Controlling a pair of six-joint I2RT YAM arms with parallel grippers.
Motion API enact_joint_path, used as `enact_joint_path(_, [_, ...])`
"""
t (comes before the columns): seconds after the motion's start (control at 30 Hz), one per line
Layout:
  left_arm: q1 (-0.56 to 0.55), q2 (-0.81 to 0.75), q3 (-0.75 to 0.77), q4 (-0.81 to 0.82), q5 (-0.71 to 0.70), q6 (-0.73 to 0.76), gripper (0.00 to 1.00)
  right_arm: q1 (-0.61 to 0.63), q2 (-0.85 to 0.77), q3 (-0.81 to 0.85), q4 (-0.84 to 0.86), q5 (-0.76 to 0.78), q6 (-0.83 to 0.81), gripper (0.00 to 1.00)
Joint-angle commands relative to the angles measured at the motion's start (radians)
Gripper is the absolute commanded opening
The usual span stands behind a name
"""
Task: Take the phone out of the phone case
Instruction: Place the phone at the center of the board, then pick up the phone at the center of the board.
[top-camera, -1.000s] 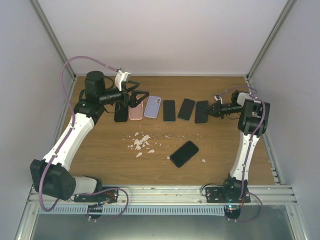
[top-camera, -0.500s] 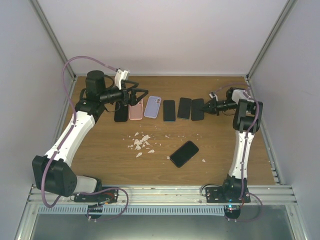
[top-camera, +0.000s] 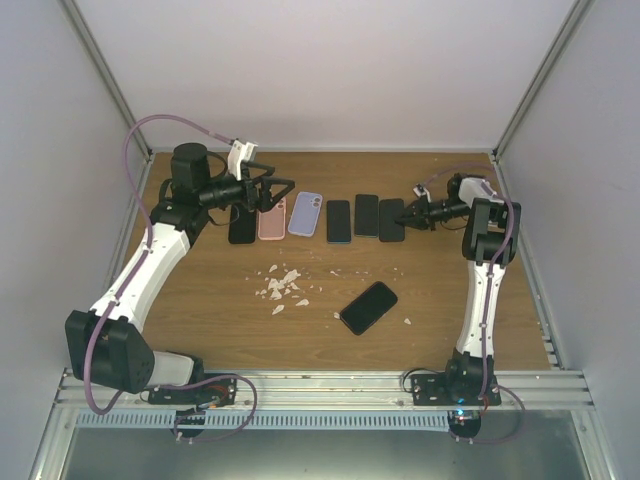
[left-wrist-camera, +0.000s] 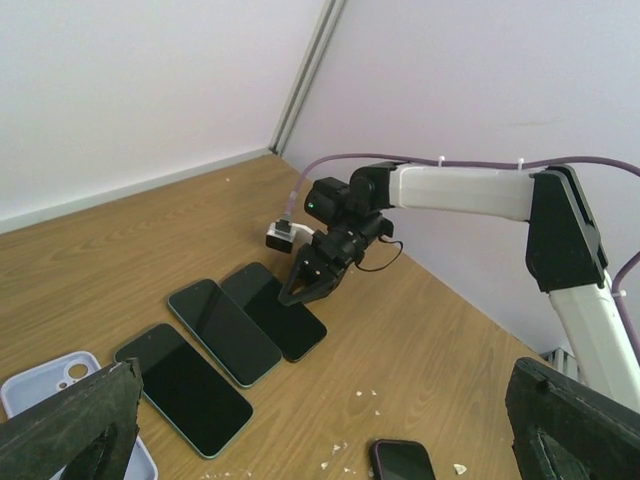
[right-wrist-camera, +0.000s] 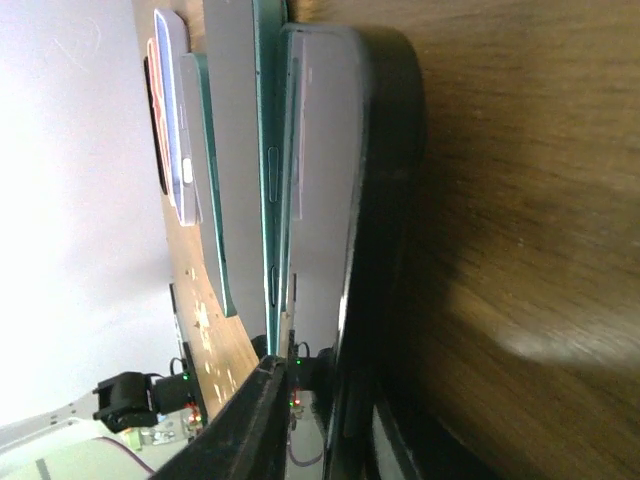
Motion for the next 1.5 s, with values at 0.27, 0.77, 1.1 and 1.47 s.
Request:
enact_joint_path(0.27, [0.007,-0.051,-0.013,0.024,-0.069,0.001,0.99,-0.022,-0.113,-0.056,0.061,0.123,0.000,0.52])
enact_joint_path(0.77, [-0.048,-0.010,0.112,-0.245,-0.225,0.138,0.99,-0.035,-0.340,-0.152,0.121,0.234,-0.006,0.93])
enact_joint_path(1.1, [-0.294,0.030,0.082,-0.343,-0.372,0.292,0.99,-0.036,-0.617,-0.311,0.228,0.278,-0.026,1.00])
enact_joint_path(1.47, [-0.705,0.143,-0.050,-0.248,-0.630,0.493,0.99,-0.035,-0.900,-0.520,0.391,0.334,0.019,1.00])
